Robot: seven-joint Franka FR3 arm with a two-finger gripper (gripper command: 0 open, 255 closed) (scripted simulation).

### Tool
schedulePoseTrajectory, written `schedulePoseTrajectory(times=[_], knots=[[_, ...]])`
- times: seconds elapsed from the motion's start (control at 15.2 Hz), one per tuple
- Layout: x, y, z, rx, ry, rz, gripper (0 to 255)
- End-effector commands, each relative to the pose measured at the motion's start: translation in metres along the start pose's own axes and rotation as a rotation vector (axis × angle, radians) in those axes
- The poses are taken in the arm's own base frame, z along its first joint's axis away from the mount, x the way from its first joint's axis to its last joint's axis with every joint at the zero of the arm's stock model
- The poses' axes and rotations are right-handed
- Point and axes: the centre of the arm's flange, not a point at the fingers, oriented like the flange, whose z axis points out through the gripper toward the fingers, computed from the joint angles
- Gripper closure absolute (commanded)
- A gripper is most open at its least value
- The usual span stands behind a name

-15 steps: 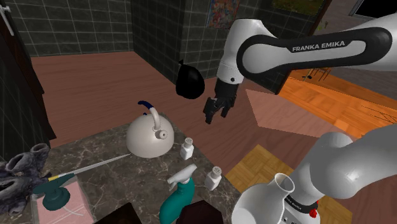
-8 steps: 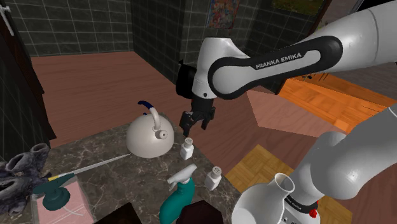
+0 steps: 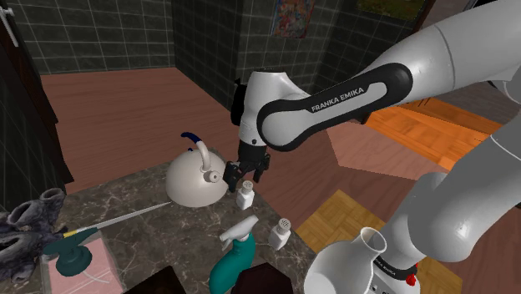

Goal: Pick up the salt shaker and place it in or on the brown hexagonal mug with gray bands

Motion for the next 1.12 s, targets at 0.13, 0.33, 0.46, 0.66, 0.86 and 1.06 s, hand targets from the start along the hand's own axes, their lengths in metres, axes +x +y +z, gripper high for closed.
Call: schedulePoseTrajectory(times=[0.13,0.33,0.46,0.66,0.86,1.06], knots=[[0.0003,0.0002,0.0136,0.0,0.0,0.0,0],[0.0003,0.0002,0.0136,0.0,0.0,0.0,0],[0.0003,0.0002,0.0136,0.0,0.0,0.0,0],[0.0003,0.0002,0.0136,0.0,0.0,0.0,255],[0.0002,0.0002,0.0136,0.0,0.0,0.0,255],[0.0002,0.0003,0.0136,0.0,0.0,0.0,255]])
